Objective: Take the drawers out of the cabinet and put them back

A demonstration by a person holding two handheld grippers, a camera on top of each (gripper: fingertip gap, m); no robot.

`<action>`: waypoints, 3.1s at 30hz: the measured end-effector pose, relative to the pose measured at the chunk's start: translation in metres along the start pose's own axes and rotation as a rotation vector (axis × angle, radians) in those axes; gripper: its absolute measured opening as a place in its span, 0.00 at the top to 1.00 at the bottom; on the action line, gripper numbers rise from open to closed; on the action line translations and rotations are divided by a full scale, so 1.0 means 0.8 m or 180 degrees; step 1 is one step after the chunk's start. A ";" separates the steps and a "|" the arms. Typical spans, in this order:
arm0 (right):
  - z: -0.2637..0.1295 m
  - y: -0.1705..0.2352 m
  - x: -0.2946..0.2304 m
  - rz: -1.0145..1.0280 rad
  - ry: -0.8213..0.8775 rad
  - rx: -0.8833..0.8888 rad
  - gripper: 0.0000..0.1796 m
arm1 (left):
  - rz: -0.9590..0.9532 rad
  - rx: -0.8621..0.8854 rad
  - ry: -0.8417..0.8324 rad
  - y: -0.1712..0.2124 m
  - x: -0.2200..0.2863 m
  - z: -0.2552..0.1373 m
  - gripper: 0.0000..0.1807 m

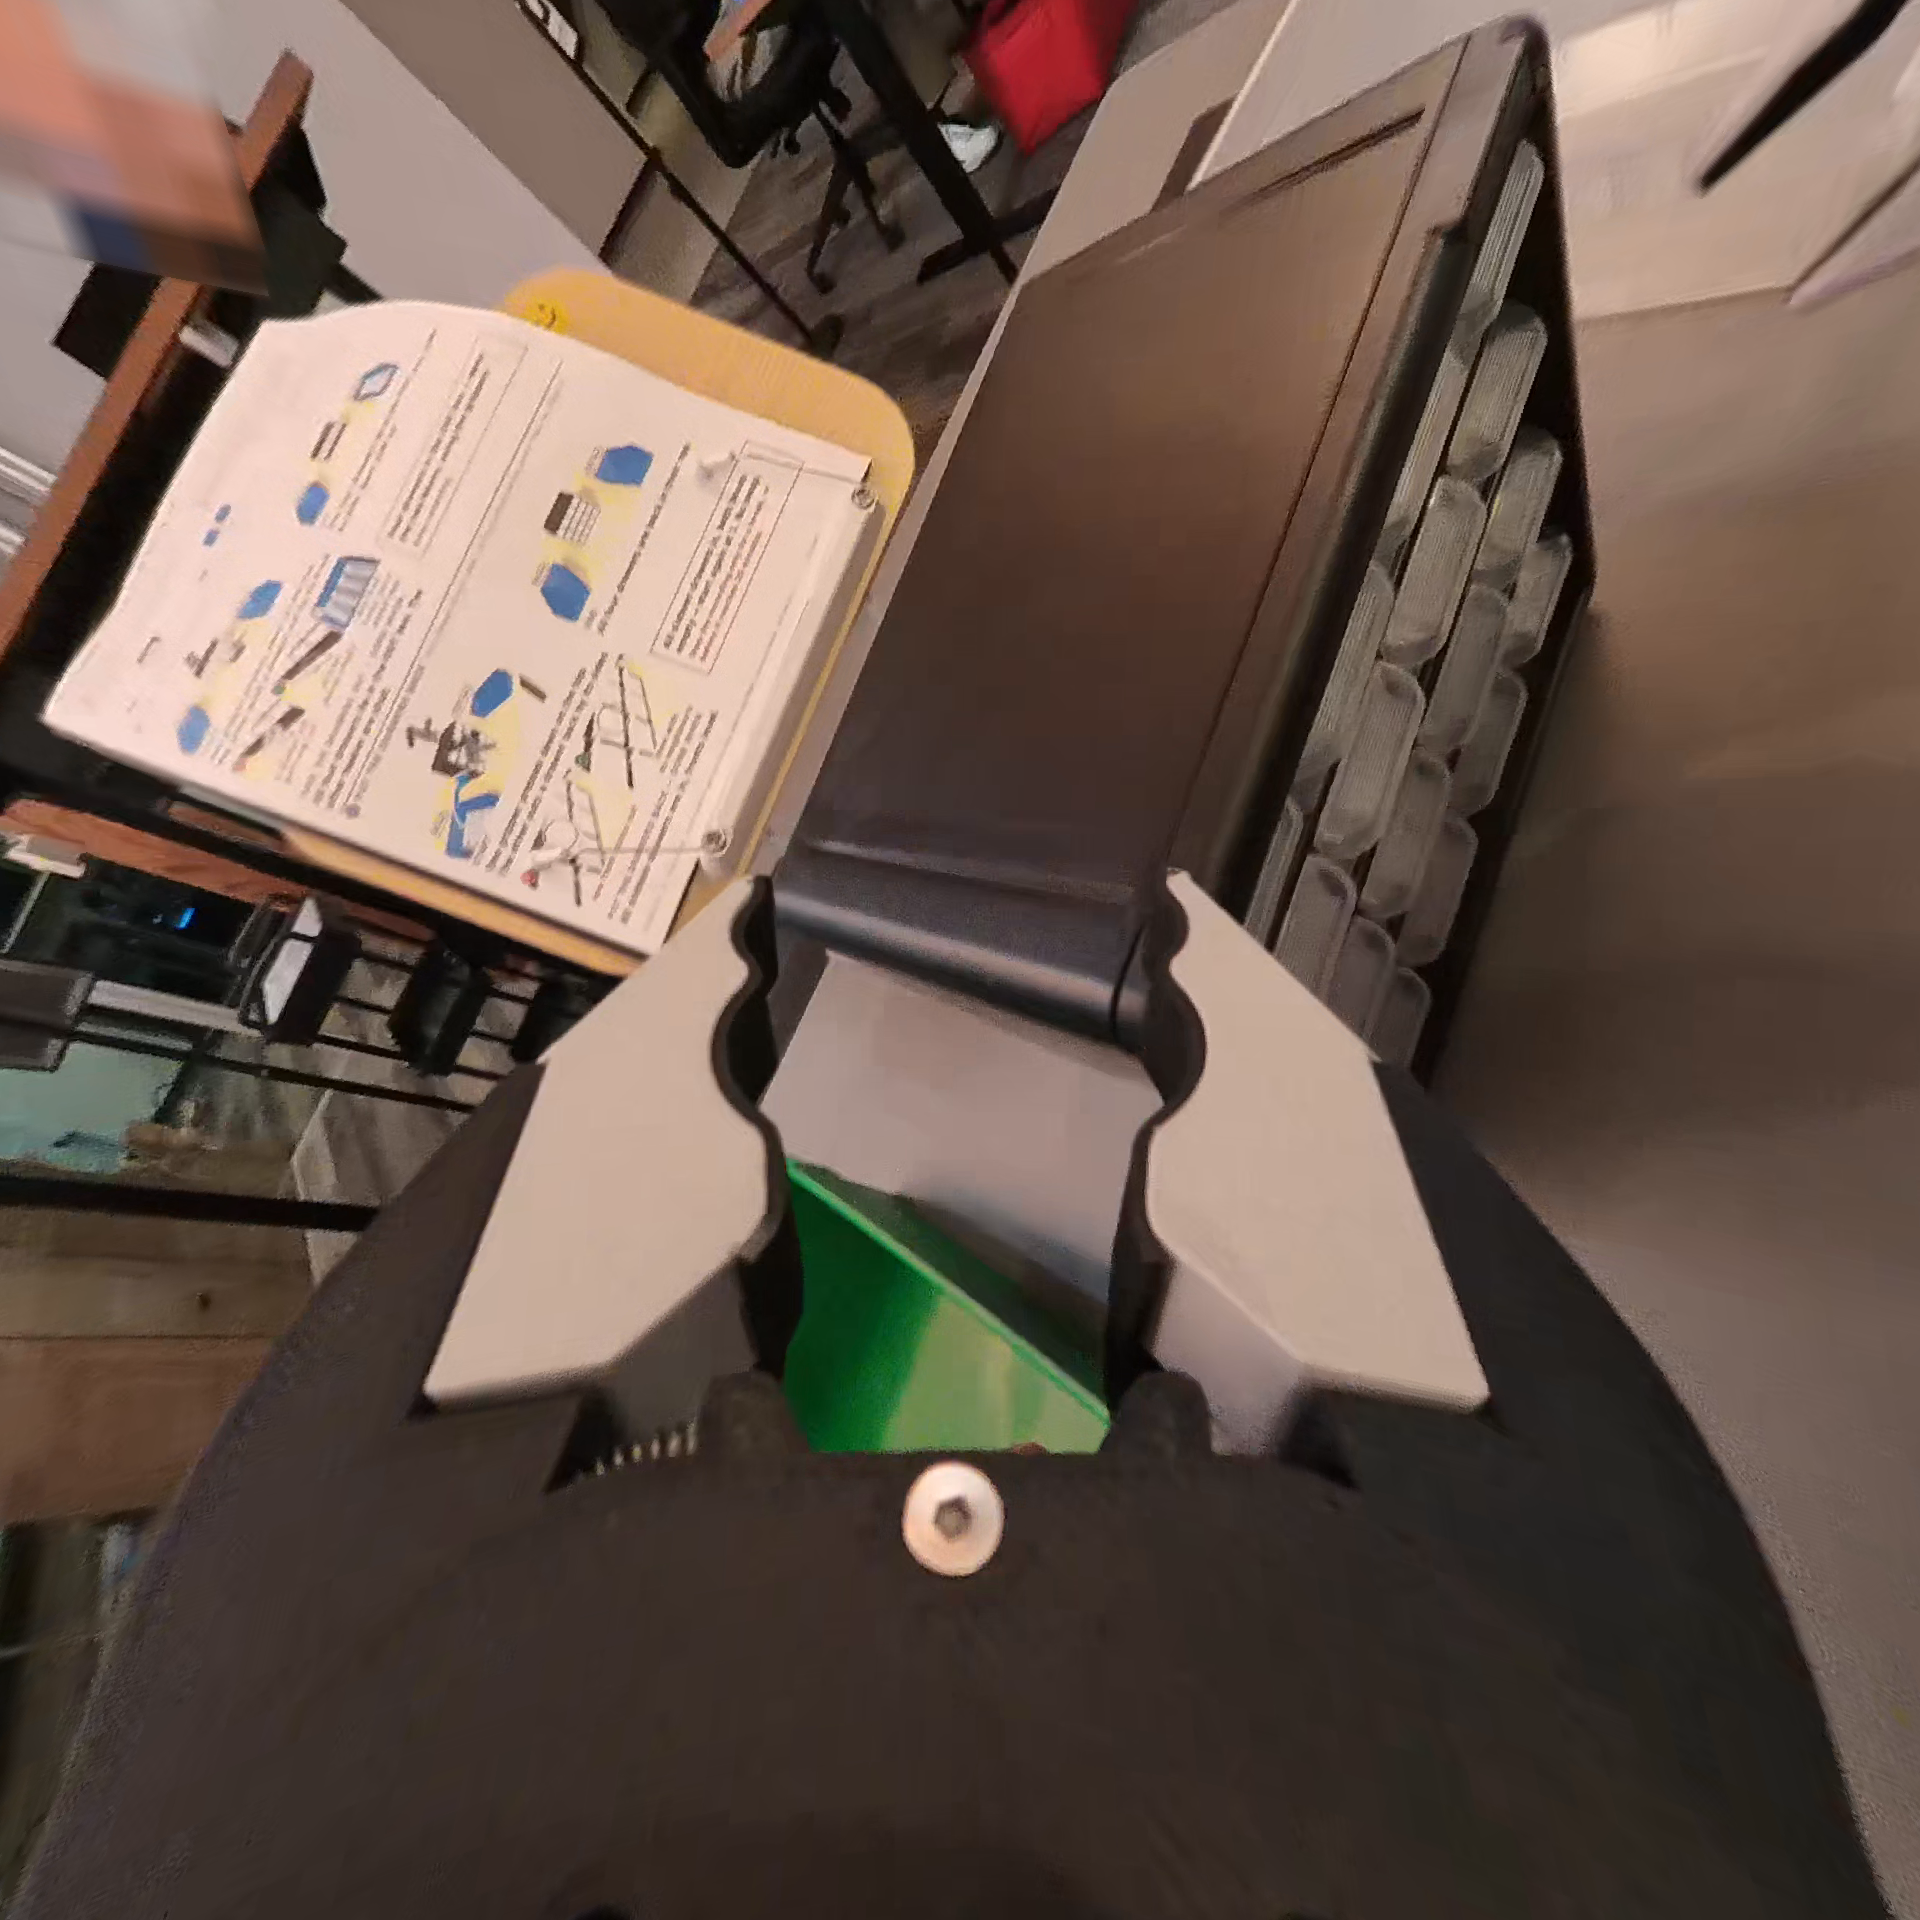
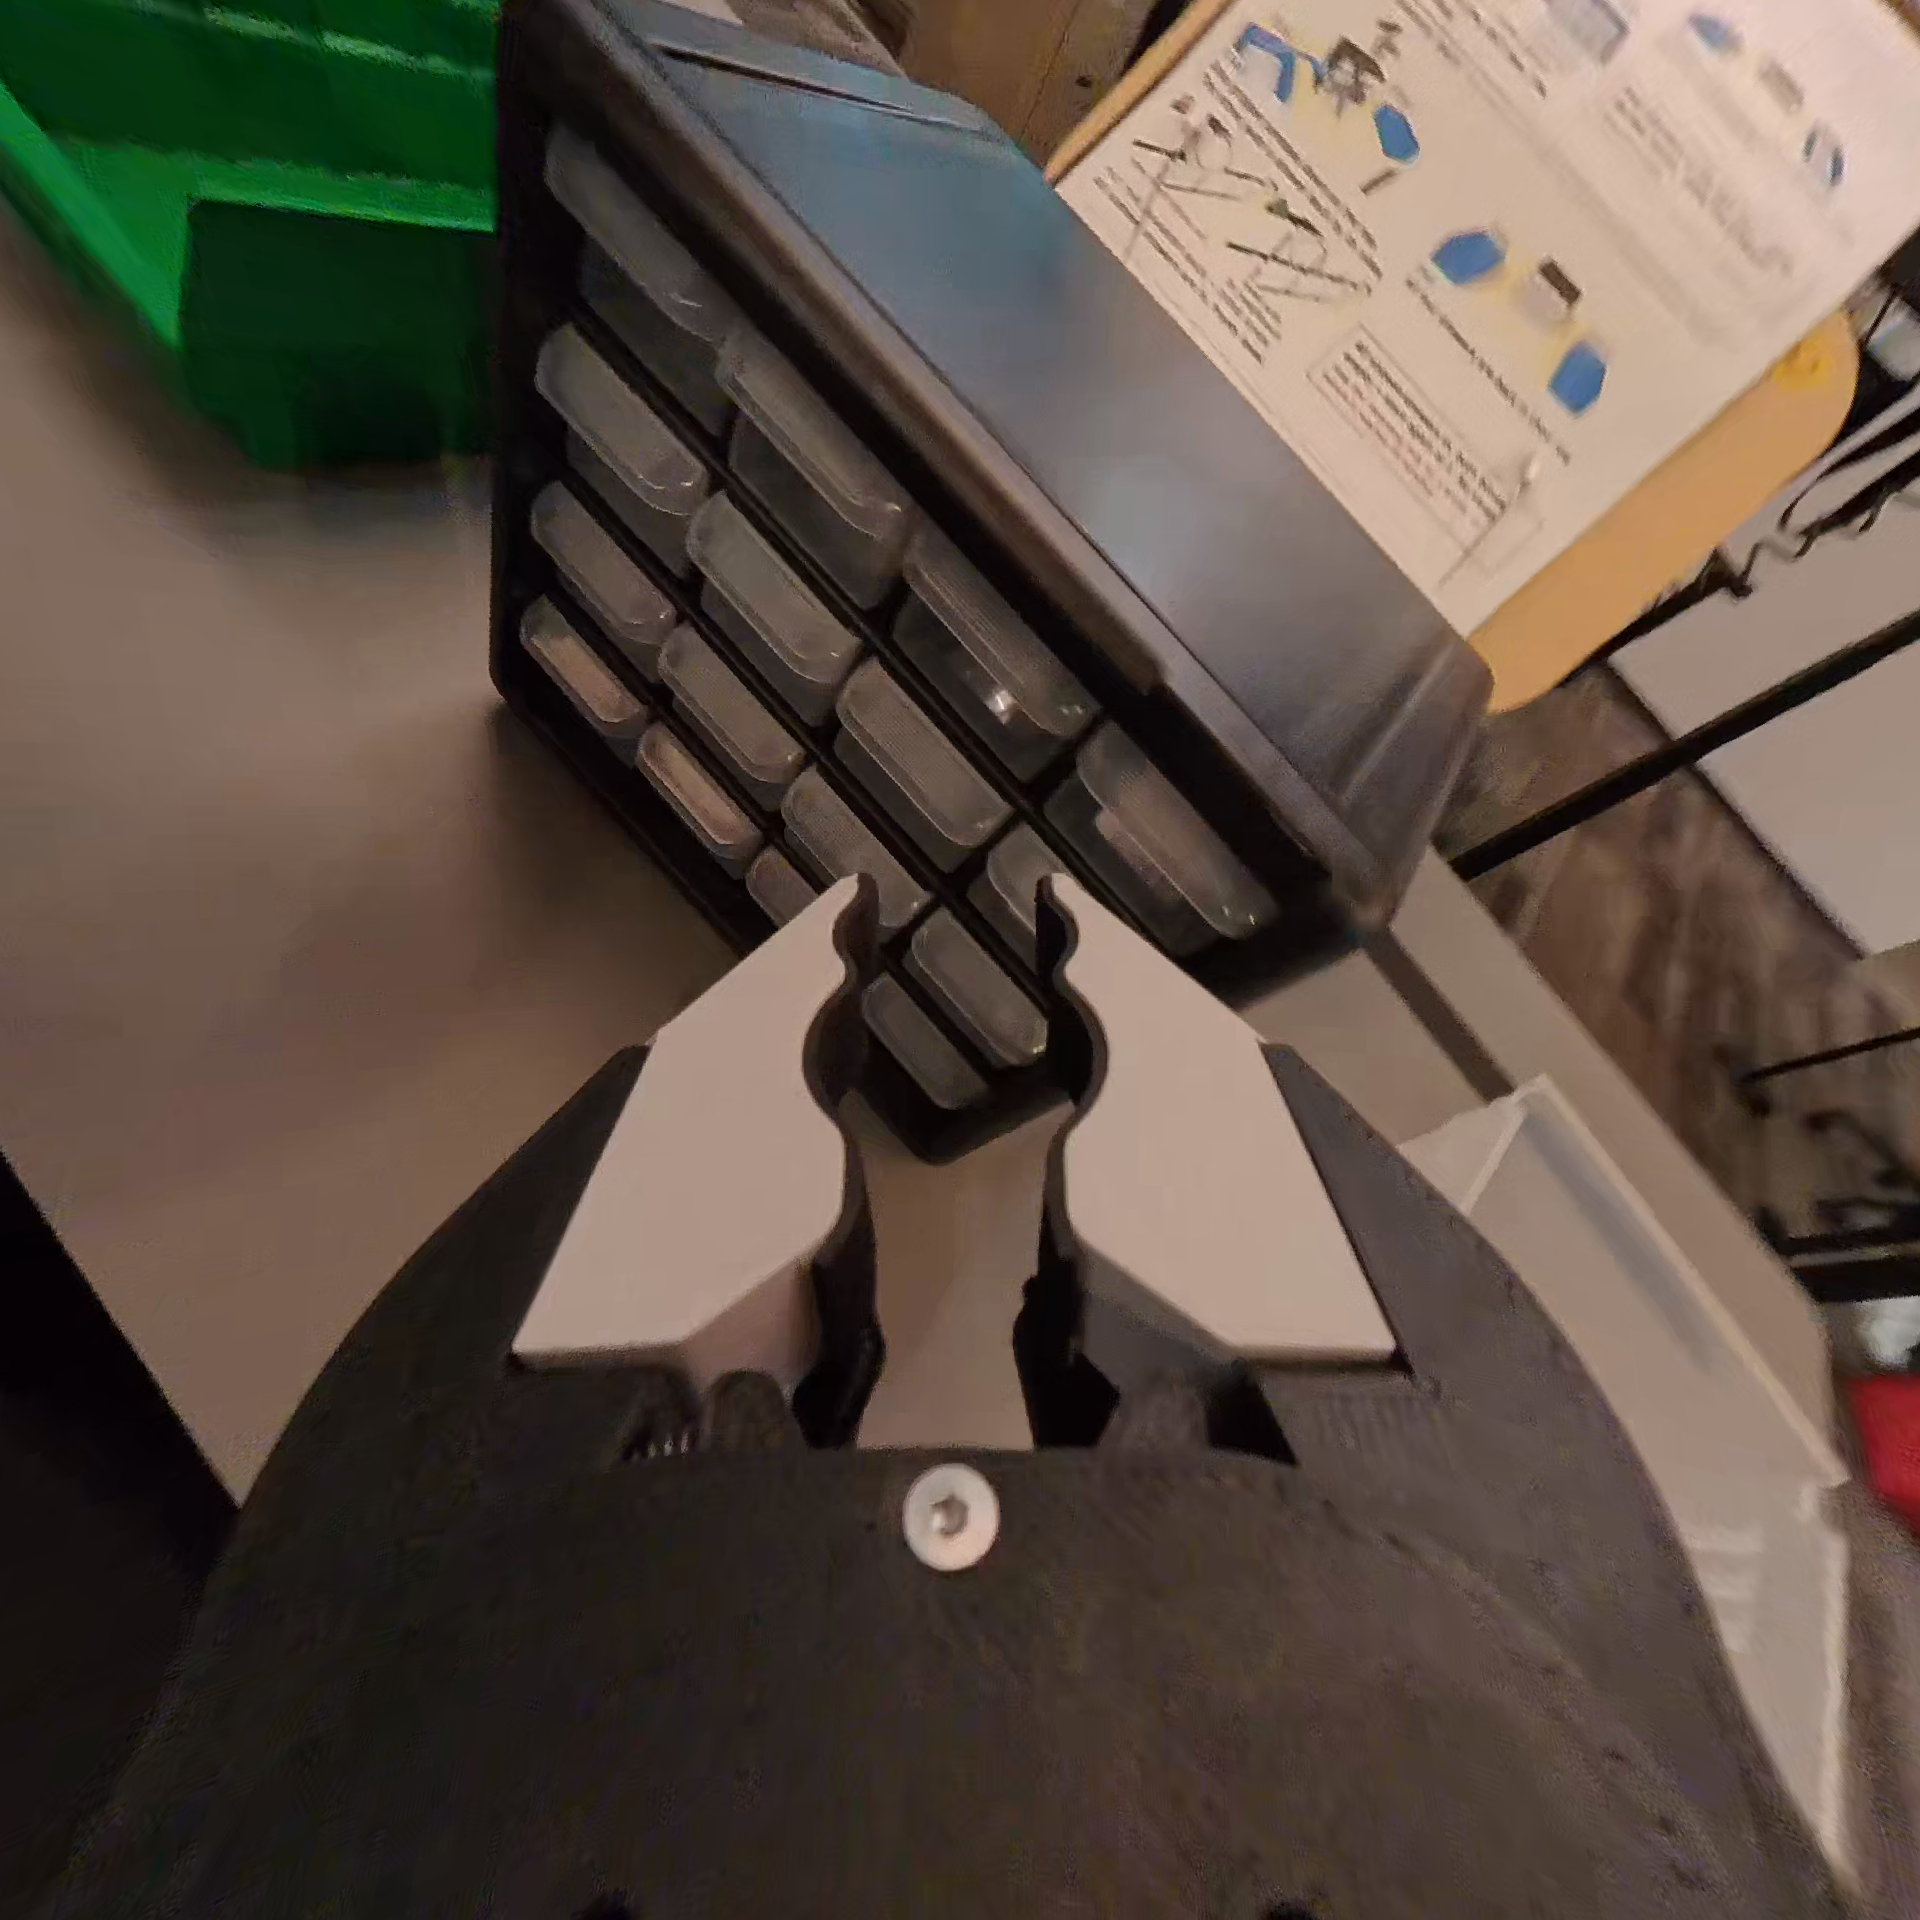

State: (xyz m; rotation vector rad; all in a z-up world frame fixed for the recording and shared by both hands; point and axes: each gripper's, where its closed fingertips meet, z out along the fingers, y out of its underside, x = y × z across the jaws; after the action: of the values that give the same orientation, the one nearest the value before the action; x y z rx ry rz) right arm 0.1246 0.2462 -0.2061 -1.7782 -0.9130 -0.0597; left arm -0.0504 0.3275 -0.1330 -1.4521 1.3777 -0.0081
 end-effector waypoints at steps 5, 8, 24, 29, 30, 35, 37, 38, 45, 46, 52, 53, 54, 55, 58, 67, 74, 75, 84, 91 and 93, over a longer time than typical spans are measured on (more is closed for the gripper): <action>0.019 -0.033 -0.016 -0.0884 0.0325 0.0089 0.83 | -0.0375 0.0207 0.0121 -0.021 -0.006 0.033 0.66; 0.032 -0.044 0.004 -0.1301 0.0757 0.0020 0.82 | -0.0609 0.0136 0.0009 -0.013 -0.014 0.054 0.71; 0.057 -0.048 0.022 -0.2099 0.1161 0.0027 0.83 | -0.1246 0.0323 0.0245 -0.006 -0.013 0.073 0.77; 0.036 -0.037 -0.004 -0.2154 0.0932 0.0058 0.94 | -0.1179 0.0343 0.0235 -0.008 -0.012 0.073 0.78; 0.031 -0.036 -0.008 -0.2130 0.0888 0.0069 0.94 | -0.1170 0.0333 0.0241 -0.008 -0.012 0.073 0.79; 0.014 -0.038 -0.026 -0.2174 0.0686 0.0135 0.94 | -0.1044 0.0360 0.0219 -0.011 -0.010 0.072 0.80; 0.020 -0.035 -0.030 -0.2193 0.0610 0.0106 0.83 | -0.1017 0.0364 0.0219 -0.014 -0.007 0.073 0.83; 0.025 -0.032 -0.029 -0.2200 0.0596 0.0033 0.79 | -0.1031 0.0380 0.0264 -0.017 -0.004 0.074 0.82; 0.038 -0.035 -0.019 -0.2276 0.0750 -0.0049 0.95 | -0.1340 0.0491 0.0605 -0.023 0.005 0.073 0.82; 0.036 -0.035 -0.021 -0.2282 0.0708 -0.0061 0.98 | -0.1396 0.0508 0.0632 -0.022 0.005 0.074 0.81; 0.023 -0.029 -0.044 -0.2388 0.0434 -0.0001 0.94 | -0.1579 0.0605 0.0765 -0.023 0.004 0.074 0.81; 0.021 -0.037 -0.043 -0.2345 0.0479 0.0109 0.86 | -0.1604 0.0621 0.0785 -0.023 0.004 0.074 0.81; 0.021 -0.043 -0.037 -0.2298 0.0567 0.0136 0.82 | -0.1622 0.0633 0.0798 -0.023 0.004 0.074 0.81; 0.022 -0.046 -0.029 -0.2267 0.0661 0.0106 0.81 | -0.1633 0.0642 0.0805 -0.023 0.004 0.074 0.81; 0.033 -0.044 -0.017 -0.2266 0.0758 0.0012 0.84 | -0.1603 0.0634 0.0793 -0.023 0.005 0.074 0.81; 0.052 -0.036 -0.009 -0.2307 0.0682 -0.0201 0.91 | -0.1626 0.0646 0.0806 -0.025 0.005 0.075 0.80; 0.025 -0.033 -0.030 -0.2436 0.0473 -0.0145 0.91 | -0.1802 0.0757 0.0907 -0.030 0.007 0.077 0.81; 0.021 -0.033 -0.032 -0.2423 0.0436 -0.0141 0.91 | -0.1819 0.0765 0.0917 -0.030 0.007 0.078 0.81; -0.006 -0.033 -0.056 -0.2483 0.0362 -0.0040 0.92 | -0.1883 0.0809 0.0948 -0.030 0.006 0.077 0.82; -0.022 -0.036 -0.072 -0.2466 0.0346 0.0042 0.92 | -0.1897 0.0816 0.0949 -0.030 0.006 0.077 0.82; -0.026 -0.036 -0.076 -0.2451 0.0339 0.0067 0.92 | -0.1899 0.0816 0.0948 -0.030 0.006 0.077 0.82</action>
State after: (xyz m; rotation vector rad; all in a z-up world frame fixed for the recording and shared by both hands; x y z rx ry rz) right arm 0.0725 0.1991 -0.2019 -1.2987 -1.4601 -0.6262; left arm 0.0067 0.3585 -0.1460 -1.6304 1.0723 -0.7811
